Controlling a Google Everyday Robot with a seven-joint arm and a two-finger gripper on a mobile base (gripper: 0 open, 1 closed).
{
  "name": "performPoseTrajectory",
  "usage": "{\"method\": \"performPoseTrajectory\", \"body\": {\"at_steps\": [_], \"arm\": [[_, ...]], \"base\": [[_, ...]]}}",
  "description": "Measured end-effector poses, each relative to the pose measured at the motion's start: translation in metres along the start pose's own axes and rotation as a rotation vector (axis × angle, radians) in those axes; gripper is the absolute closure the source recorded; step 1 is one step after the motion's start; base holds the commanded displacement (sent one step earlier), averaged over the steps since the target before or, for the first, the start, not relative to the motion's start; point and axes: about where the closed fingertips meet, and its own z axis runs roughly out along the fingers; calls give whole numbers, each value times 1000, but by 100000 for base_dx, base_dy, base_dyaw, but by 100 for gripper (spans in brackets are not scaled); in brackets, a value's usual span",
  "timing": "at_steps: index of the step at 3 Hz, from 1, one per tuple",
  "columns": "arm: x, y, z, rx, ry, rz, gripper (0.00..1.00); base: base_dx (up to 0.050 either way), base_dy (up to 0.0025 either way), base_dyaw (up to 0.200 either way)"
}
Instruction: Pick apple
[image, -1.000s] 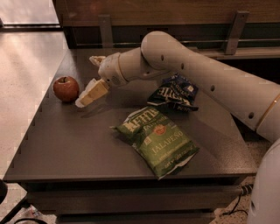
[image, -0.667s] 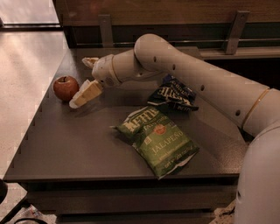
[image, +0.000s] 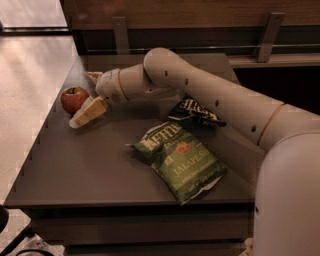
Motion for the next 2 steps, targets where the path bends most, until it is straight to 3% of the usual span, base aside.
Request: {"method": "performPoseTrajectory", "body": {"at_steps": [1,2], "arm": [[3,5,10,-19,-29,5,13],[2,6,12,-24,-30,5,36]], "base": [[0,0,0],[0,0,0]]}}
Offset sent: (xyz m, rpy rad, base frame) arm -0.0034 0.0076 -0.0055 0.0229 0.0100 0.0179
